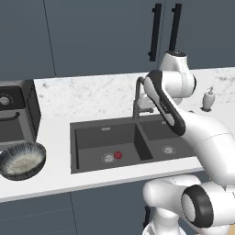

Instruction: Pick the tomato from the sink and place it in the bowl. Then pick the bowl and place it in the microwave. Then close the microwave door and press the start button.

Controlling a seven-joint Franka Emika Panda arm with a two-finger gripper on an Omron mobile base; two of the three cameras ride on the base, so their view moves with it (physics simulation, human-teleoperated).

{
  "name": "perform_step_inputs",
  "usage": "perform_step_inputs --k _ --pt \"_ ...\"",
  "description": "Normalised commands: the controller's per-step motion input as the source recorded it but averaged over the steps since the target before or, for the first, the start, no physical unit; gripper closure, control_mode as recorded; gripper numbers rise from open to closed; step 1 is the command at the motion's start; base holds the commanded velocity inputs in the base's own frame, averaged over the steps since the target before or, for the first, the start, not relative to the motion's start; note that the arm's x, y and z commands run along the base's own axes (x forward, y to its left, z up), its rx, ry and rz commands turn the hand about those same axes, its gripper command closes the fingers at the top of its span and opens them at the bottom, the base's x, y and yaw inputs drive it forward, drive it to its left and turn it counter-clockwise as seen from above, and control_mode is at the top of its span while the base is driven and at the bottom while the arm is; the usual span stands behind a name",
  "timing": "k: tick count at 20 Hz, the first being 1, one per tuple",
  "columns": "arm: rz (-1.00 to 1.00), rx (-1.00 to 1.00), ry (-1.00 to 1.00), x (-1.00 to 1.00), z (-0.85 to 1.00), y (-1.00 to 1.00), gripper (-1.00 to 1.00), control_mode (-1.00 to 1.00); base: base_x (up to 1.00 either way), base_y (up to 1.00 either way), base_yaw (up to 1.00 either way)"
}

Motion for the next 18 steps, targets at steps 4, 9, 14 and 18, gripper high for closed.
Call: perform_step_inputs --k 4,9,14,18 --pt "0.0 0.0 0.01 -0.03 -0.02 0.0 -1.0 -1.0 0.0 0.0 0.0" --pt "-0.07 -0.01 0.11 -0.01 -0.21 0.15 -1.0 -1.0 0.0 0.0 0.0" --pt "-0.07 0.0 0.06 0.1 -0.7 0.62 -1.0 -1.0 0.0 0.0 0.0" --pt "-0.15 0.0 0.06 0.25 -0.97 0.54 -1.0 -1.0 0.0 0.0 0.0"
